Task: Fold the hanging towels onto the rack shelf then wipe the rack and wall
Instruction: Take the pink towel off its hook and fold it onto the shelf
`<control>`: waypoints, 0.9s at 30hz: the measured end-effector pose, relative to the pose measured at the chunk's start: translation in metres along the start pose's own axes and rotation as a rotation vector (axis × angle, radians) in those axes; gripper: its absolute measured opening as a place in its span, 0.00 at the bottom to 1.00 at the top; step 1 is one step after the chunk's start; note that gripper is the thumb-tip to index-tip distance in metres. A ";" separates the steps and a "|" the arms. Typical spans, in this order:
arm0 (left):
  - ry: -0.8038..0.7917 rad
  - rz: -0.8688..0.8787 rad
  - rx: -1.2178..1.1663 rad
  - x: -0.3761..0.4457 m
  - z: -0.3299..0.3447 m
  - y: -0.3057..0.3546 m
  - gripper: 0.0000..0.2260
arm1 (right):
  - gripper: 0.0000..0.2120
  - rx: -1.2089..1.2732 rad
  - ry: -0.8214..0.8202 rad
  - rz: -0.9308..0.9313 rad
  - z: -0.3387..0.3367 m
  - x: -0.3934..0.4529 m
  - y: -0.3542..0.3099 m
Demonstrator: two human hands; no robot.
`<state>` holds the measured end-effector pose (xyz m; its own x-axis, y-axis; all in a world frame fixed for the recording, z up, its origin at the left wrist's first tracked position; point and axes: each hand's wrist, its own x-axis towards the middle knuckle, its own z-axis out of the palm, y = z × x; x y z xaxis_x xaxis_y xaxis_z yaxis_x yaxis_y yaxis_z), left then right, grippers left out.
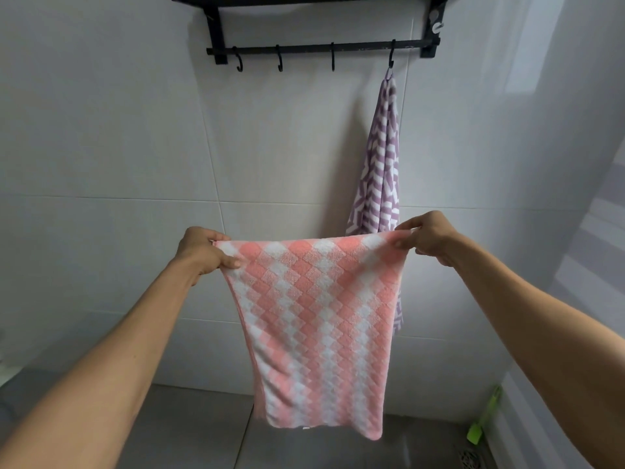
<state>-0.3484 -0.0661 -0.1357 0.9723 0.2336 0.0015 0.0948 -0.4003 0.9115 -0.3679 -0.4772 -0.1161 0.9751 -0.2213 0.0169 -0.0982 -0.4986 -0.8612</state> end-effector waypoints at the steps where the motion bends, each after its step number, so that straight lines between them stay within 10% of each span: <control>1: 0.027 0.024 0.062 0.001 0.002 -0.002 0.25 | 0.08 -0.043 0.005 -0.020 0.001 -0.001 0.000; 11: 0.018 0.195 0.054 0.026 -0.020 0.016 0.06 | 0.10 0.064 -0.130 -0.047 -0.021 -0.003 -0.018; 14: -0.117 0.218 -0.241 0.017 -0.019 0.029 0.09 | 0.25 0.439 -0.224 -0.109 -0.034 -0.010 -0.029; 18: -0.184 0.012 -0.244 0.004 0.023 -0.034 0.14 | 0.43 0.217 -0.346 0.093 0.008 -0.024 0.029; 27: -0.175 -0.069 -0.482 0.013 0.012 -0.009 0.18 | 0.33 0.549 -0.218 0.140 0.007 -0.018 0.032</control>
<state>-0.3339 -0.0704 -0.1488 0.9923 0.0773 -0.0966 0.0909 0.0738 0.9931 -0.3874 -0.4834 -0.1474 0.9843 -0.0474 -0.1697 -0.1679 0.0408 -0.9850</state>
